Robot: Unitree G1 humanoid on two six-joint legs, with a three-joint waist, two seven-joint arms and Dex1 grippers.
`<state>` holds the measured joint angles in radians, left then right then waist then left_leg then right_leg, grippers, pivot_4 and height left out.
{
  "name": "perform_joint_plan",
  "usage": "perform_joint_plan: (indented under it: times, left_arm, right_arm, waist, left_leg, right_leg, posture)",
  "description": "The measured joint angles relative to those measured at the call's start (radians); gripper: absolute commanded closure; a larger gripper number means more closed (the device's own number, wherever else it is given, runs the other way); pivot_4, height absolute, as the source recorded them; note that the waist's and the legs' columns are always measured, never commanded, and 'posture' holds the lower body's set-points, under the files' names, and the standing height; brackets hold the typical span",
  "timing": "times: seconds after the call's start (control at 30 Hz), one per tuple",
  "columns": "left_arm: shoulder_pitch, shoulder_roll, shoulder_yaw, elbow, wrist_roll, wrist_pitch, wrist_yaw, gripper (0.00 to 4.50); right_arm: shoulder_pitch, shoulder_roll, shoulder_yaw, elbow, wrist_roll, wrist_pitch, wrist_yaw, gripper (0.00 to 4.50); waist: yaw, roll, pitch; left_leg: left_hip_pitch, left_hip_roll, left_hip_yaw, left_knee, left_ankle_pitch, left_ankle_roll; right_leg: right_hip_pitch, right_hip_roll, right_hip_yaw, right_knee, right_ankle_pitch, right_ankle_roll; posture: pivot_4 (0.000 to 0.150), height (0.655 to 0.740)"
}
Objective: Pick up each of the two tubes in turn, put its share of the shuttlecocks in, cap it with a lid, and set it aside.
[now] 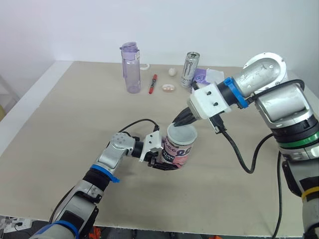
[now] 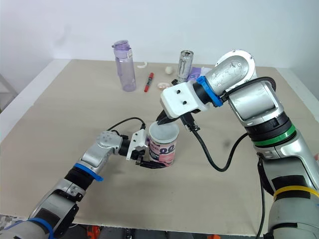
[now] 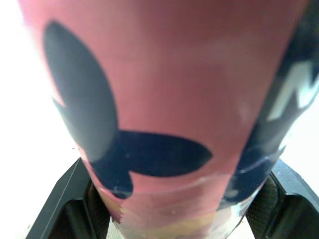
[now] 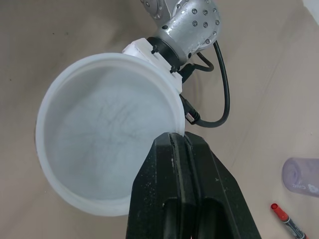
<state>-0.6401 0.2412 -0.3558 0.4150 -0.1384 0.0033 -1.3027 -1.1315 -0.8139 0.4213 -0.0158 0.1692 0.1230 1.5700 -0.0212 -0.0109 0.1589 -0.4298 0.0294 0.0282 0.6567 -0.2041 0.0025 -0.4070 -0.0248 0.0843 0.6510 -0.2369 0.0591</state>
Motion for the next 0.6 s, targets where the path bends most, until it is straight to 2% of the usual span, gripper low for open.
perform_joint_plan:
  times: [0.27,0.43,0.6]
  left_arm:
    - [0.0,0.001,0.0,-0.001,0.0,0.002,0.0,1.44]
    - [0.0,0.001,-0.001,-0.001,0.0,0.001,0.001,1.44]
    - [0.0,0.003,-0.001,-0.002,0.0,0.003,0.001,1.44]
  right_arm:
    - [0.002,0.0,0.0,-0.001,0.005,-0.003,0.0,4.37]
    - [0.017,-0.013,0.0,-0.023,0.014,0.003,0.0,2.98]
    - [0.019,-0.02,-0.004,-0.029,0.022,0.025,0.001,2.87]
  waist:
    - [0.0,0.0,0.0]
    - [0.0,0.0,0.0]
    - [0.0,0.0,0.0]
  left_leg:
    - [0.0,0.0,0.0,0.0,0.0,0.0]
    - [0.0,0.0,0.0,0.0,0.0,0.0]
    - [0.0,0.0,0.0,0.0,0.0,0.0]
  right_leg:
    - [0.0,0.0,0.0,0.0,0.0,0.0]
    - [0.0,0.0,0.0,0.0,0.0,0.0]
    - [0.0,0.0,0.0,0.0,-0.001,-0.003]
  posture:
    - [0.15,0.74]
    - [0.15,0.74]
    - [0.15,0.74]
